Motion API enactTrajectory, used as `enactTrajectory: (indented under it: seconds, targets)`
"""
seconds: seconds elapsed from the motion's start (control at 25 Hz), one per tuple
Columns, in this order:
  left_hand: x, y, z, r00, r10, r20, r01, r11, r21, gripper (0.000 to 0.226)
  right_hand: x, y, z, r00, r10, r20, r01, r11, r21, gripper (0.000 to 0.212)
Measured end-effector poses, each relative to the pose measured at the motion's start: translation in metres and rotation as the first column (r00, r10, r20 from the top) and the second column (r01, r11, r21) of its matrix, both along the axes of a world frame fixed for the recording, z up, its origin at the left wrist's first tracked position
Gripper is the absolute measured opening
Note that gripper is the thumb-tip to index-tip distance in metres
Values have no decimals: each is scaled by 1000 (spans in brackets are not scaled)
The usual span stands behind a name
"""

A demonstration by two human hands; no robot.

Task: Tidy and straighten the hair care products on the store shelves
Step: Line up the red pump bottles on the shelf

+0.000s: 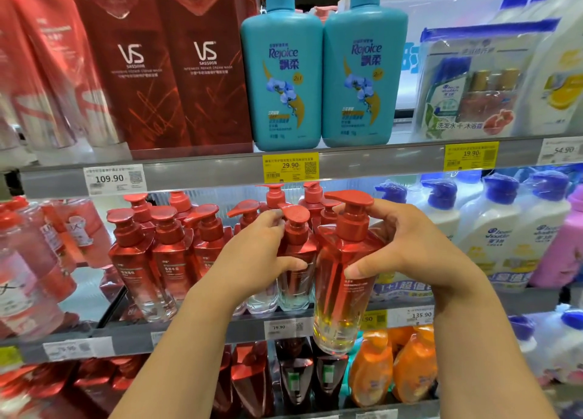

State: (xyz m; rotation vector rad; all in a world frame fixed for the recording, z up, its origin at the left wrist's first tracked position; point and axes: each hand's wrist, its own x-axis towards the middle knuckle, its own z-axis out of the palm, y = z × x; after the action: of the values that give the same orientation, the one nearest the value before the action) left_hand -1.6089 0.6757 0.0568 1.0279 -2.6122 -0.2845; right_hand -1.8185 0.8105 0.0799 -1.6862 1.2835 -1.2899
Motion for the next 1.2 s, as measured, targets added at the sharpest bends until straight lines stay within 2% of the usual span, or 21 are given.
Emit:
enactTrajectory:
  seconds: [0.2, 0.56, 0.68, 0.88, 0.92, 1.0, 1.08, 1.16, 1.2]
  targets:
    - [-3, -1, -2, 997, 37, -71, -37, 999, 1, 86, 6, -2, 1, 1000, 6, -22, -6, 1000, 10, 83]
    - [-6, 1, -8, 997, 72, -23, -75, 986, -149, 38, 15, -3, 5, 997, -62, -52, 62, 998, -4, 77]
    - [-4, -2, -9, 997, 63, -35, -70, 968, -241, 32, 20, -5, 7, 996, -78, -38, 77, 997, -13, 76]
    - [7, -2, -10, 999, -46, -23, 36, 944, -327, 28, 39, -17, 8, 994, -103, -33, 101, 994, -51, 72]
    - [14, 0, -9, 992, -99, -72, 71, 946, -316, 27, 45, -20, 9, 995, -95, -27, 93, 994, -59, 72]
    - [33, 7, -5, 937, -150, -317, 92, 977, -190, 31, 57, -26, 11, 997, -75, -21, 74, 995, -71, 70]
    - [60, 14, -4, 811, -78, -580, 165, 981, 99, 37, 73, -31, 13, 998, -58, -26, 56, 996, -74, 69]
    - [93, 15, -3, 727, -2, -686, 328, 879, 345, 43, 94, -42, 14, 999, -31, -24, 29, 997, -74, 69]
    - [110, 13, -2, 726, 3, -688, 373, 839, 398, 49, 108, -49, 15, 999, -23, -38, 20, 997, -80, 71]
